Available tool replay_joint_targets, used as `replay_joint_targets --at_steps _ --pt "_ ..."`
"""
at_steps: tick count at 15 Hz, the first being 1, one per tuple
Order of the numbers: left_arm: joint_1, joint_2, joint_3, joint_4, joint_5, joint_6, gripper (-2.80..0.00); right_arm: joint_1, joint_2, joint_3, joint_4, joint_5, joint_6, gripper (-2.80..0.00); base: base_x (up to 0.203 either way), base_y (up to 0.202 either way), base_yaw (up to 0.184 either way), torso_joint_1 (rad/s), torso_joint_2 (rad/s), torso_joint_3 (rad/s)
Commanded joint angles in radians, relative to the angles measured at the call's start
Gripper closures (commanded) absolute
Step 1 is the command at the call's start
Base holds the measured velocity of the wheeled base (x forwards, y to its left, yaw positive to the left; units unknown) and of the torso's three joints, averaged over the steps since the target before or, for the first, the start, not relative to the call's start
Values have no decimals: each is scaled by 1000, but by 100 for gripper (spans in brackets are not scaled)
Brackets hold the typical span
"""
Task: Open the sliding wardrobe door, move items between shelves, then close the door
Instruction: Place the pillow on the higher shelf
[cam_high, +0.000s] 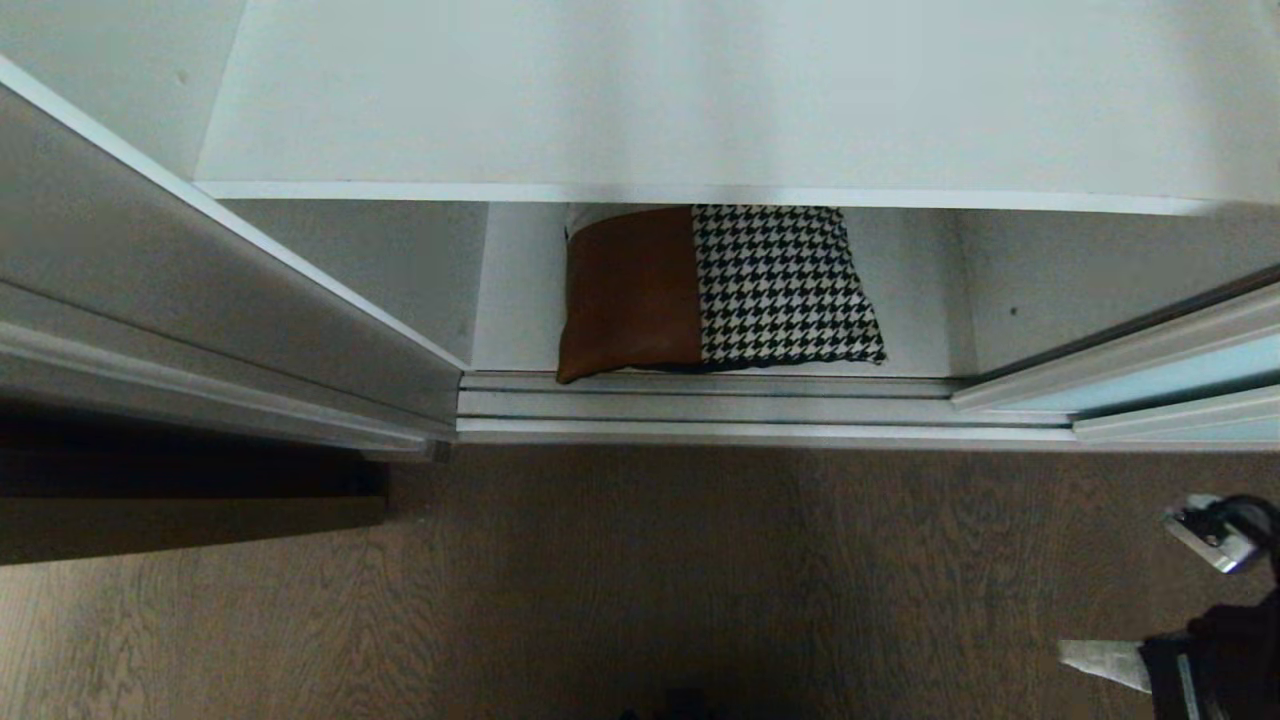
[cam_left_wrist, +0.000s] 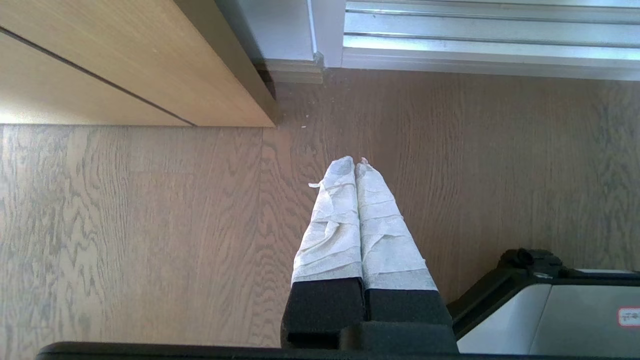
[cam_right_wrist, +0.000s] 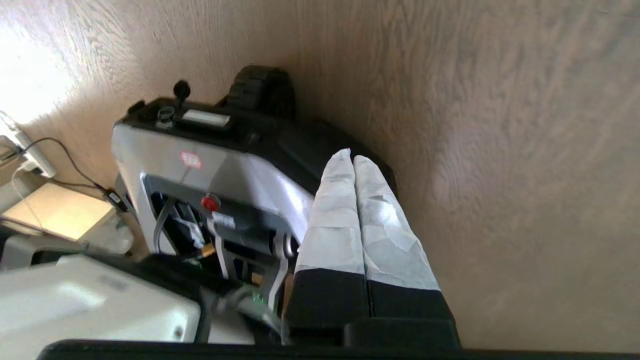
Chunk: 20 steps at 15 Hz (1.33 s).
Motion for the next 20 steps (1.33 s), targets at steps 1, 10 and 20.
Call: replay_joint_targets --at_steps 1,10,20 --pt "1 1 2 0 0 0 0 -6 170 16 -109 9 -1 0 0 0 0 0 0 0" --pt "1 1 2 0 0 0 0 -15 630 88 -834 35 10 0 0 0 0 0 0 0" --pt "0 1 2 0 0 0 0 106 849 29 -1239 21 66 0 0 0 0 0 0 0"
